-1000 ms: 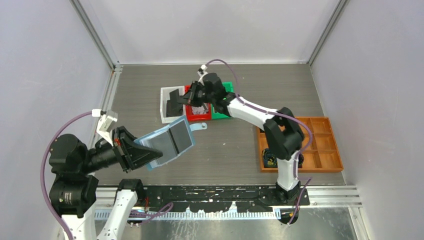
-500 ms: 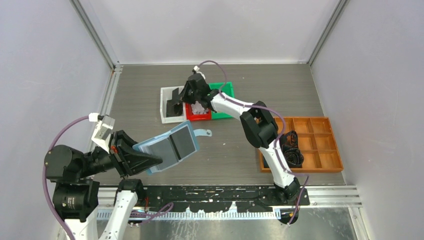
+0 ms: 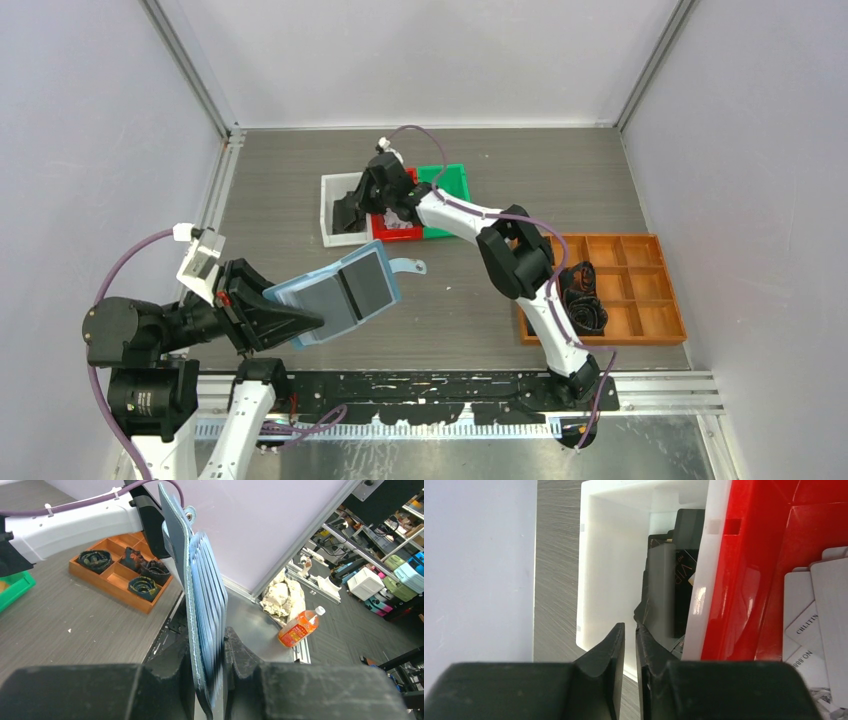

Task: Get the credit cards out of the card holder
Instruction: Place the credit card in the storage box.

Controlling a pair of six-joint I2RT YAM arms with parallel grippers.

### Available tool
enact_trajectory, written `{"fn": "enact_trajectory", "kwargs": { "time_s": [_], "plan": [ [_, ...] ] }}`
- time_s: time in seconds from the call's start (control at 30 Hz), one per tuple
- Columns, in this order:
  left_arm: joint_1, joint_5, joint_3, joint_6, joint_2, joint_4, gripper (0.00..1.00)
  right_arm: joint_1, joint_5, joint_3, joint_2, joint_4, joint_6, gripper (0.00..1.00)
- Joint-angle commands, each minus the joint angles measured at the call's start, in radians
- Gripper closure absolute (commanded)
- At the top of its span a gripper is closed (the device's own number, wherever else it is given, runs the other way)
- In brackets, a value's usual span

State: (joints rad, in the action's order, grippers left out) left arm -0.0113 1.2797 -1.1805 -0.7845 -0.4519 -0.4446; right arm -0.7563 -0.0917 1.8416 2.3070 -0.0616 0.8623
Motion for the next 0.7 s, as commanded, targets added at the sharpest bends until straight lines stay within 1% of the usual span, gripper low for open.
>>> {"fn": "enact_trajectory", "kwargs": {
  "time_s": [0.0,0.13,0.23,0.3,0.4,0.47,0.5,0.57,0.6,0.67],
  "plan": [
    [0.002,-0.008,-0.024,-0.023,-0.011,0.074,1.0,-0.001,0.006,0.003,-0.106,0.004,-0.055,0.79],
    [0.002,-0.007,-0.025,-0.022,-0.007,0.074,1.0,-0.001,0.009,0.0,-0.151,-0.039,-0.086,0.71],
    [0.002,-0.004,-0.027,-0.017,-0.001,0.073,1.0,0.0,0.004,-0.051,-0.231,-0.044,-0.104,0.64],
    [0.002,-0.014,-0.025,-0.012,0.0,0.071,1.0,0.0,-0.022,-0.113,-0.319,-0.024,-0.113,0.54],
    [0.002,-0.06,-0.017,0.015,0.01,0.068,1.0,0.006,-0.101,-0.257,-0.501,0.038,-0.099,0.32],
    [0.002,-0.153,-0.007,0.055,0.023,0.065,1.0,0.027,-0.194,-0.405,-0.637,0.158,-0.017,0.23],
    [0.002,-0.209,-0.002,0.083,0.029,0.065,1.0,0.046,-0.237,-0.497,-0.707,0.281,0.043,0.19],
    [0.002,-0.289,0.004,0.099,0.03,0.073,1.0,0.081,-0.299,-0.673,-0.837,0.468,0.164,0.12],
    [0.002,-0.318,0.006,0.098,0.027,0.078,1.0,0.093,-0.315,-0.752,-0.9,0.539,0.214,0.09],
    [0.002,-0.364,0.014,0.086,0.027,0.093,1.0,0.101,-0.323,-0.886,-1.017,0.643,0.27,0.06]
  ]
}}
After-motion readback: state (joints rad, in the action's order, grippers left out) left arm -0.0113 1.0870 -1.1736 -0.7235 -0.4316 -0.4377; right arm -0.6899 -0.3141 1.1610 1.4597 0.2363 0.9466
